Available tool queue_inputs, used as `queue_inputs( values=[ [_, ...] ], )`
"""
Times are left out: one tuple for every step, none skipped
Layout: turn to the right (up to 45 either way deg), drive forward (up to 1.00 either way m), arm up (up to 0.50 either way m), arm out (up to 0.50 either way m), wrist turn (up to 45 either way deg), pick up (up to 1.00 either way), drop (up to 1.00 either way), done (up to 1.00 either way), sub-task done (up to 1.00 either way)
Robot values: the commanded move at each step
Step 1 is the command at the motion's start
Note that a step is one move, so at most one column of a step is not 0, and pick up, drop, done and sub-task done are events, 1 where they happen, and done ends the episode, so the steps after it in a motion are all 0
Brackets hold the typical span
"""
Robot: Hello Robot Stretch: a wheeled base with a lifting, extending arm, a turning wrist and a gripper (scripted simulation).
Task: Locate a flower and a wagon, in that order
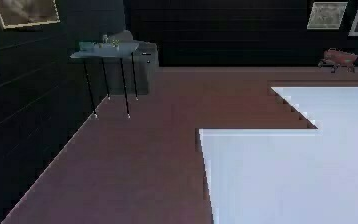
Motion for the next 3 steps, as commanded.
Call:
queue_inputs(
  values=[
    [45.0,0.0,0.0,0.0,0.0,0.0,0.0,0.0,0.0],
    [45.0,0.0,0.0,0.0,0.0,0.0,0.0,0.0,0.0],
    [3.0,0.0,0.0,0.0,0.0,0.0,0.0,0.0,0.0]
  ],
)
